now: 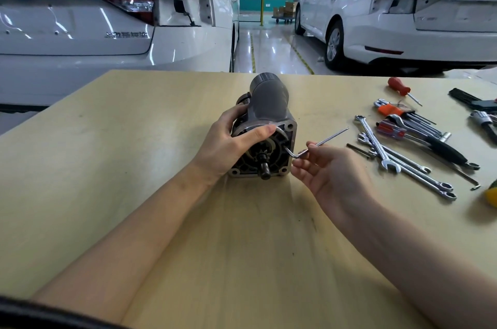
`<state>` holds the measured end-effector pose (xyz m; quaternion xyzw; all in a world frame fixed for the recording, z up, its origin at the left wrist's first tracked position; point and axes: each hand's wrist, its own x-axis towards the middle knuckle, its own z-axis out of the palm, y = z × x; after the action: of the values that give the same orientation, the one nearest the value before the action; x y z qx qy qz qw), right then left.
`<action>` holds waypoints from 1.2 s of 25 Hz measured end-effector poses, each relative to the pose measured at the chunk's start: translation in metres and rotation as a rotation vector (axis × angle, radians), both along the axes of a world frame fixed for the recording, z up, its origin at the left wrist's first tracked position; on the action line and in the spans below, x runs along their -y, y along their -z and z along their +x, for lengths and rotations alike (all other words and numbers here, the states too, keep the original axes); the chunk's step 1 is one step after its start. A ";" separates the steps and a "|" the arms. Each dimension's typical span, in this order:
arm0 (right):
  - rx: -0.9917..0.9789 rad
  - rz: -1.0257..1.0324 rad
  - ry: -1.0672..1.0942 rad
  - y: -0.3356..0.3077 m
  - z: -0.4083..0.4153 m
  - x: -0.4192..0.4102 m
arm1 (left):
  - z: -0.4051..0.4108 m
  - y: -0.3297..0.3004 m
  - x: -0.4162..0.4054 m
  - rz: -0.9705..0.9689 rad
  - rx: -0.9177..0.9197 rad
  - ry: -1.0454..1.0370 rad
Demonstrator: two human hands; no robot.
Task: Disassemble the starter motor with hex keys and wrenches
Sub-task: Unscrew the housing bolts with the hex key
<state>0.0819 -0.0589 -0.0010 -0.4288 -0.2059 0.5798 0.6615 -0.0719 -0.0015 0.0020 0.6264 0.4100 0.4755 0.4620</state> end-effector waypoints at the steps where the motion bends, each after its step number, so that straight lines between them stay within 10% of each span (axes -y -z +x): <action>1: -0.014 0.009 -0.002 0.000 -0.001 0.001 | 0.000 0.000 0.001 0.003 -0.003 -0.010; 22: -0.018 0.110 0.048 -0.001 -0.004 0.009 | -0.001 -0.001 0.001 0.025 -0.029 -0.023; 30: 0.688 0.378 0.103 -0.008 -0.009 0.010 | -0.003 -0.001 0.001 0.044 -0.051 -0.037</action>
<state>0.0733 -0.0689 0.0066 -0.4785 -0.4968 0.3202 0.6494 -0.0748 -0.0021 0.0025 0.6406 0.4227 0.4766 0.4286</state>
